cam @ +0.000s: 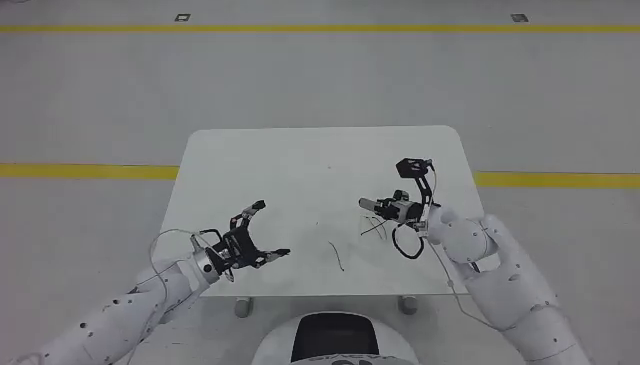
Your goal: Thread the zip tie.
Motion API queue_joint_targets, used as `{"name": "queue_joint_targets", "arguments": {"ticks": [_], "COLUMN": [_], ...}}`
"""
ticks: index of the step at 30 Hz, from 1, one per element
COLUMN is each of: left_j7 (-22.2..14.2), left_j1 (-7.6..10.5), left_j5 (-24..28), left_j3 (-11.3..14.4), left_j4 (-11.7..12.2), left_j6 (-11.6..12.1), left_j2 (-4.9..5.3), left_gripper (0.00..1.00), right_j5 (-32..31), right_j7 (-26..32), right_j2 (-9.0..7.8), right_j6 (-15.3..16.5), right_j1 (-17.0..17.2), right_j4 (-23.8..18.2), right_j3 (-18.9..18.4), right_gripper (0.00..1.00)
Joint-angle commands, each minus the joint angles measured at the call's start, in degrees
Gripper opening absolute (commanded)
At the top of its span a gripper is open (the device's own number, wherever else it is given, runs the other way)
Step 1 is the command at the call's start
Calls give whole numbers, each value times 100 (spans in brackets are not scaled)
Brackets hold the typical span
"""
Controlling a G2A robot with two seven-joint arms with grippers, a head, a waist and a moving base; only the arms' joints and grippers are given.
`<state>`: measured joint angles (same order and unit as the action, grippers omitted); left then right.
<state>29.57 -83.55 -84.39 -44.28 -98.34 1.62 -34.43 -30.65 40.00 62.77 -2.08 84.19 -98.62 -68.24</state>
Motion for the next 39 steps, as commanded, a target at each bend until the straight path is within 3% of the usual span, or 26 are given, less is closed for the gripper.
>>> {"name": "queue_joint_targets", "arguments": {"ticks": [1, 5, 10, 19, 22, 25, 28, 32, 36, 39], "left_j7": [129, 575, 991, 2578, 2578, 2578, 2578, 2578, 2578, 2578], "left_j1": [50, 99, 29, -430, -430, -430, -430, -430, -430, -430], "left_j5": [70, 211, 429, 821, 821, 821, 821, 821, 821, 821], "left_j3": [-30, -160, -373, -930, -930, -930, -930, -930, -930, -930], "left_j4": [-138, -178, -181, -49, -49, -49, -49, -49, -49, -49], "left_j6": [-156, -261, -296, -320, -320, -320, -320, -320, -320, -320], "left_j2": [-39, -81, -82, 6, 6, 6, 6, 6, 6, 6], "left_gripper": [100, 100, 100, 100, 100, 100, 100, 100, 100, 100], "right_j5": [-5, -5, -5, -5, -25, -667, -1253, -1926, -2179, -2343], "right_j7": [0, 0, 0, 0, -12, 178, 487, 987, 1148, 1201], "right_j2": [0, 0, 0, 0, 1, 4, 39, 155, 329, 407], "right_j6": [-1, -1, -1, -1, 15, 95, -142, -628, -1020, -1072], "right_j1": [0, 0, 0, 0, -1, -96, -279, -720, -1111, -1248], "right_j4": [0, 0, 0, 0, -11, -234, -327, -136, 242, 435], "right_j3": [1, 1, 1, 1, 11, 324, 717, 1369, 1958, 2236], "right_gripper": [100, 100, 100, 100, 100, 100, 100, 100, 100, 100]}}
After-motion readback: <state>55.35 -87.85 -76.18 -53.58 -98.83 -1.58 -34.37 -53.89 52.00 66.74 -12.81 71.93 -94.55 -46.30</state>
